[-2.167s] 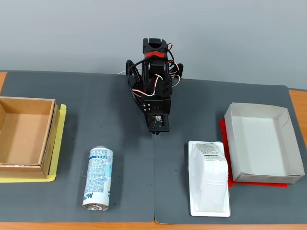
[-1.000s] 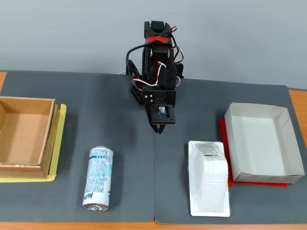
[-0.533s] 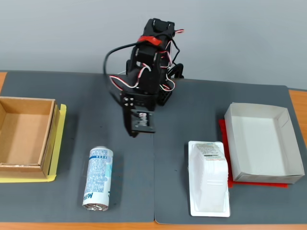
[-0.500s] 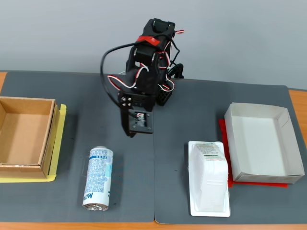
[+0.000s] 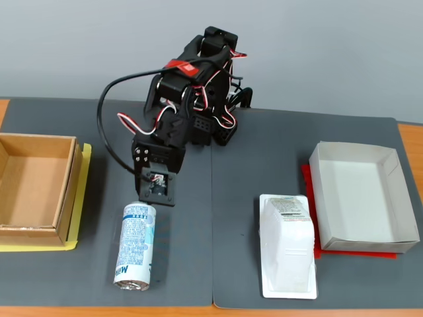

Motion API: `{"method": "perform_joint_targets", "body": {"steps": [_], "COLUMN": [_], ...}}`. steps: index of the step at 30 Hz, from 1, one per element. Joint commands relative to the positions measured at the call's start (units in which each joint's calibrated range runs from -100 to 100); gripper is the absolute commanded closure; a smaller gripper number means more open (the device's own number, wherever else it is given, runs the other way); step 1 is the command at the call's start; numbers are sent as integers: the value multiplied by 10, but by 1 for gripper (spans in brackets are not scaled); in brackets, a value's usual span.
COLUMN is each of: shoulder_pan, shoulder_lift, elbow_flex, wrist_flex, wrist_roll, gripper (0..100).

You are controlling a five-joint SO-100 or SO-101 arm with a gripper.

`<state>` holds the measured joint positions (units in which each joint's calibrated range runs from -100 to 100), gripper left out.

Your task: Pick the can and put it in the brown box

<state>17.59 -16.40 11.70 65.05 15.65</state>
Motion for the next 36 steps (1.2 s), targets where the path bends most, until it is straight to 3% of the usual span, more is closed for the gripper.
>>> {"method": "perform_joint_targets", "body": {"steps": [1, 22, 30, 36], "shoulder_pan": [4, -2, -2, -3], "shoulder_lift": [22, 120, 127, 164], "elbow_flex": [-55, -58, -49, -52], "wrist_flex": [-9, -10, -9, -9], "wrist_roll": [0, 1, -2, -2], "gripper": [98, 98, 69, 57]}}
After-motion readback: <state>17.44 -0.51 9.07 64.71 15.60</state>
